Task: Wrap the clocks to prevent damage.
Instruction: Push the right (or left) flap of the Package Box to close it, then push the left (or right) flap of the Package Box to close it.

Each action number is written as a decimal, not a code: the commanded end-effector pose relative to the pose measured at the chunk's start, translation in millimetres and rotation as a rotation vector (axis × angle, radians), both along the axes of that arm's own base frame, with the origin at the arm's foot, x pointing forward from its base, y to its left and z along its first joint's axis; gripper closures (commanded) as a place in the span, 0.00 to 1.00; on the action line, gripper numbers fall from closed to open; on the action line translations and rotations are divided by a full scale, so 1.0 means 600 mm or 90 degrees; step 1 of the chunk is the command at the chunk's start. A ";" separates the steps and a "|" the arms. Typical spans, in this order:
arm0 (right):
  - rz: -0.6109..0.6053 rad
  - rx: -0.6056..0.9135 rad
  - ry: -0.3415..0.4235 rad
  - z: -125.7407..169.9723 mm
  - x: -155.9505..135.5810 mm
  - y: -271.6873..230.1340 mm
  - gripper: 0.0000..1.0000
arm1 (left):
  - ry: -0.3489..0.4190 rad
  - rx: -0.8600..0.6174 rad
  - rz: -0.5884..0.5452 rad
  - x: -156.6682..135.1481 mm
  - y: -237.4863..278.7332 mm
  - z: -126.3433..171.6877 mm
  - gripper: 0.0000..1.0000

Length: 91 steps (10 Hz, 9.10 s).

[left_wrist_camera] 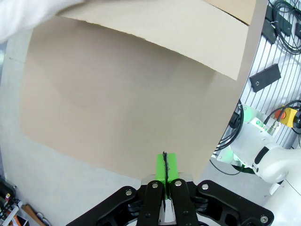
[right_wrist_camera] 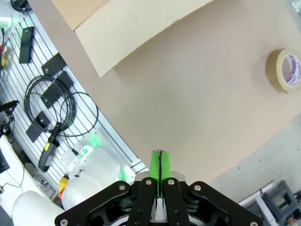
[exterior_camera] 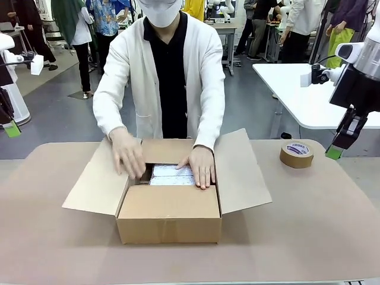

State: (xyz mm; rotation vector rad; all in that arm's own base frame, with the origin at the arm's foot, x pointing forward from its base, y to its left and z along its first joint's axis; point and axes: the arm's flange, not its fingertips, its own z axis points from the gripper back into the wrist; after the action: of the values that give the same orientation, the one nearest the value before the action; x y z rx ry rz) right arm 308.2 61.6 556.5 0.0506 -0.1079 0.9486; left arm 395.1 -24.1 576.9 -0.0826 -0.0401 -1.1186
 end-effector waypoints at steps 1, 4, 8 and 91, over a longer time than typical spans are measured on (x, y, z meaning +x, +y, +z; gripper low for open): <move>0.006 0.008 0.003 -0.002 -0.002 0.000 0.99 | -0.002 0.010 -0.001 0.001 0.003 0.003 1.00; 0.006 0.008 0.003 -0.002 -0.002 0.000 0.99 | -0.002 0.010 -0.001 0.001 0.003 0.003 1.00; 0.006 0.008 0.003 -0.002 -0.002 0.000 0.99 | -0.035 -0.255 -0.194 0.092 0.098 -0.102 1.00; 0.471 0.619 -0.204 -0.280 0.191 -0.075 0.99 | -0.011 -0.722 -0.294 0.197 -0.221 -0.445 1.00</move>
State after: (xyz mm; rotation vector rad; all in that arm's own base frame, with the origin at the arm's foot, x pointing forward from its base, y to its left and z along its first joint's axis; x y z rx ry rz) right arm 423.9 4.1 404.5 0.8955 -0.8727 1.5725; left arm 512.9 -156.6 313.0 -1.1393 -0.7013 -1.4399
